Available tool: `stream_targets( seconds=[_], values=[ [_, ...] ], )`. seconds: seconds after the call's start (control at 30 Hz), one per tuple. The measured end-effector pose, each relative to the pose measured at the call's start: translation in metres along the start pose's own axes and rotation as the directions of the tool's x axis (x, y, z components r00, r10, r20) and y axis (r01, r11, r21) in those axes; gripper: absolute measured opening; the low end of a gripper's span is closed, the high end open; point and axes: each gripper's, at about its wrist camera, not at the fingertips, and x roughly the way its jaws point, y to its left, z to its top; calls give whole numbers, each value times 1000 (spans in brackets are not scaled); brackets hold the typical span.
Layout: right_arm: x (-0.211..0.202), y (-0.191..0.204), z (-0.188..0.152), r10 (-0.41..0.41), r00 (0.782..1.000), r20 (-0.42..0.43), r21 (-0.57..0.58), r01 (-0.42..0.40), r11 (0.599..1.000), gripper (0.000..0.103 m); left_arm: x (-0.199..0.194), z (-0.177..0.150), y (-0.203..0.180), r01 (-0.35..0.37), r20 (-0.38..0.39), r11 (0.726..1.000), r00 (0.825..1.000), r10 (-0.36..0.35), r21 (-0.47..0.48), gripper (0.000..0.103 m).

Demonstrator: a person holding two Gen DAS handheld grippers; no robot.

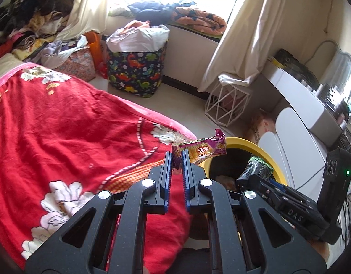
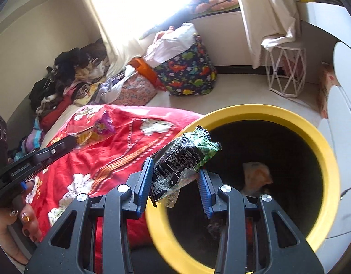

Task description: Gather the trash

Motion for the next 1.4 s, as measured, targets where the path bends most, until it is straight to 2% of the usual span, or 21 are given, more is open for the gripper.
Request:
stream_targets(
  seconds=[0.2,0.57,0.6,0.67,0.73,0.8,0.83,0.9,0.97,1.13,1.17,1.27,1.4],
  values=[
    [-10,-26,-1,-45,999,7,35,45,998,37,7,-3,-24,19,-15,999,1000,-18,49,5],
    [-21,-61,-11,-96,995,-35,77,99,992,40,33,-9,-71,53,-72,990,996,-43,134,5],
    [-21,-62,-12,-99,994,-38,80,102,992,41,36,-10,-75,59,-79,989,996,-48,139,5],
    [-24,-67,-15,-107,993,-40,94,110,989,54,44,-11,-82,70,-104,987,993,-55,147,5],
    [-32,-71,-18,-116,993,-28,101,118,988,55,51,-13,-88,74,-122,985,991,-56,153,6],
    [-36,-73,-20,-127,992,-23,98,129,987,58,52,-16,-93,78,-127,984,990,-58,159,21],
    [-39,-74,-21,-133,991,-19,99,134,986,61,52,-17,-94,82,-127,984,990,-62,161,37],
    [-49,-77,-25,-141,990,1,103,140,985,66,47,-20,-95,85,-118,982,991,-65,169,42],
    [-58,-76,-28,-157,987,26,105,154,983,71,43,-22,-94,78,-108,982,992,-60,171,58],
    [-80,-67,-32,-186,975,118,87,176,980,82,17,-30,-86,34,-34,981,999,-28,192,81],
    [-82,-64,-32,-191,972,134,78,182,980,87,13,-30,-86,28,-22,980,999,-24,196,87],
    [-93,-53,-34,-200,957,211,45,195,980,97,-7,-36,-82,0,36,977,999,-8,214,92],
    [-109,-40,-38,-188,933,307,16,192,981,97,-27,-44,-76,-45,92,975,995,25,220,92]
  ],
)
